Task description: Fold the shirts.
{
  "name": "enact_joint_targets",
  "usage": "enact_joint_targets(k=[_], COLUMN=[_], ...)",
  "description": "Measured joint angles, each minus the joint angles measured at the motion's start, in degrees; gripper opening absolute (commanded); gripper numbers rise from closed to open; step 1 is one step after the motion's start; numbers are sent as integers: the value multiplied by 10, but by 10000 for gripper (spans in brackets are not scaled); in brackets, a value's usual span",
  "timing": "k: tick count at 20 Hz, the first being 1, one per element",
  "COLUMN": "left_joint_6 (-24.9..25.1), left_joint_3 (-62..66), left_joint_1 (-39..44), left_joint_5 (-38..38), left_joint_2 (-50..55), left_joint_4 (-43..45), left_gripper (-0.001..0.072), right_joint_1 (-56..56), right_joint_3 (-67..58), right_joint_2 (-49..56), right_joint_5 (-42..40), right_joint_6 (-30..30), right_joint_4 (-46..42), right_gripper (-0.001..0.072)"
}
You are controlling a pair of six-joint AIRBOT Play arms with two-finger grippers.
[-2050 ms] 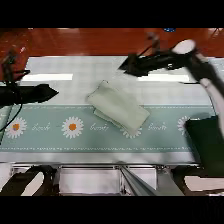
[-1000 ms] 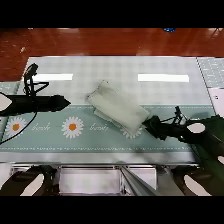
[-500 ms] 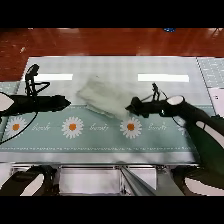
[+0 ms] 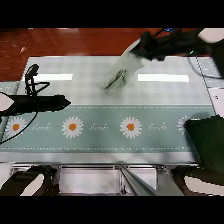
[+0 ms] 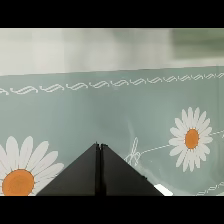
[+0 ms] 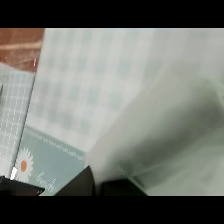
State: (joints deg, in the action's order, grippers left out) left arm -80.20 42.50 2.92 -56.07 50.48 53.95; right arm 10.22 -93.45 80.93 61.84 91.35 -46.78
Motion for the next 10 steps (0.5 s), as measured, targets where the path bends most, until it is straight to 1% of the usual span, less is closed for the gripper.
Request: enact_joint_targets(k=[4,8,10], left_joint_6=[0,0,0], left_joint_3=[0,0,0], left_joint_1=[0,0,0], left_joint_5=[0,0,0], left_joint_2=[0,0,0], left_joint_4=[0,0,0], left_gripper=[20,20,20], right_joint_1=[-90,-200,-255], right_joint_3=[-91,-118,-118], right_joint_2=[-25,-84,-116], right_joint_5=[97,196,253], right_joint_6=[53,104,118], right_joint_4=[-44,-92,-129], right_gripper=[21,20,20])
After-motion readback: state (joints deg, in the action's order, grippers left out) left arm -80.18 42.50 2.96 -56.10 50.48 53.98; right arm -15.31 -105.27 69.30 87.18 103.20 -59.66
